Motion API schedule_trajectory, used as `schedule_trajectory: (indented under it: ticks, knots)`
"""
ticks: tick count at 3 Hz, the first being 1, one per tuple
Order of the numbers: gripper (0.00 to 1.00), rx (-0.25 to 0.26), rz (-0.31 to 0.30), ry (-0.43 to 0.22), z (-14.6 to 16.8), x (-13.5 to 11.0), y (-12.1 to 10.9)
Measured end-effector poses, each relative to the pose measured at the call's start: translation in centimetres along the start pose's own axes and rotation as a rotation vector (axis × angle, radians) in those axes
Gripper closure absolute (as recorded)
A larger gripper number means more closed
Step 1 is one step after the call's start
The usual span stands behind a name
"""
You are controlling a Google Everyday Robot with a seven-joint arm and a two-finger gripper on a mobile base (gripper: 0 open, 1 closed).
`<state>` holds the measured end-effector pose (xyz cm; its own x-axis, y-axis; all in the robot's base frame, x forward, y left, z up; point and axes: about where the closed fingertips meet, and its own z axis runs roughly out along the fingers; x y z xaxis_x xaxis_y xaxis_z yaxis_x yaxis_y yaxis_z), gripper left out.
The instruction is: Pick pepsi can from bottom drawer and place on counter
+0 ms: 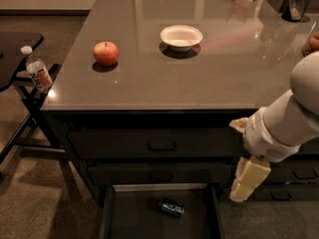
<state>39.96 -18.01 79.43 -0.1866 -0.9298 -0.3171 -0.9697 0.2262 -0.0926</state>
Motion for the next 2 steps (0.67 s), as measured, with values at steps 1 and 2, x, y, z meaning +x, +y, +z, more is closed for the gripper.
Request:
schedule_trajectory:
  ticks: [1,2]
  knots:
    - [0.00,-0.006,-0.007,-0.089,3.7,-0.6,1.1]
    - [0.00,0.048,-0.021,-0.147,7.3,-0.7,1.4]
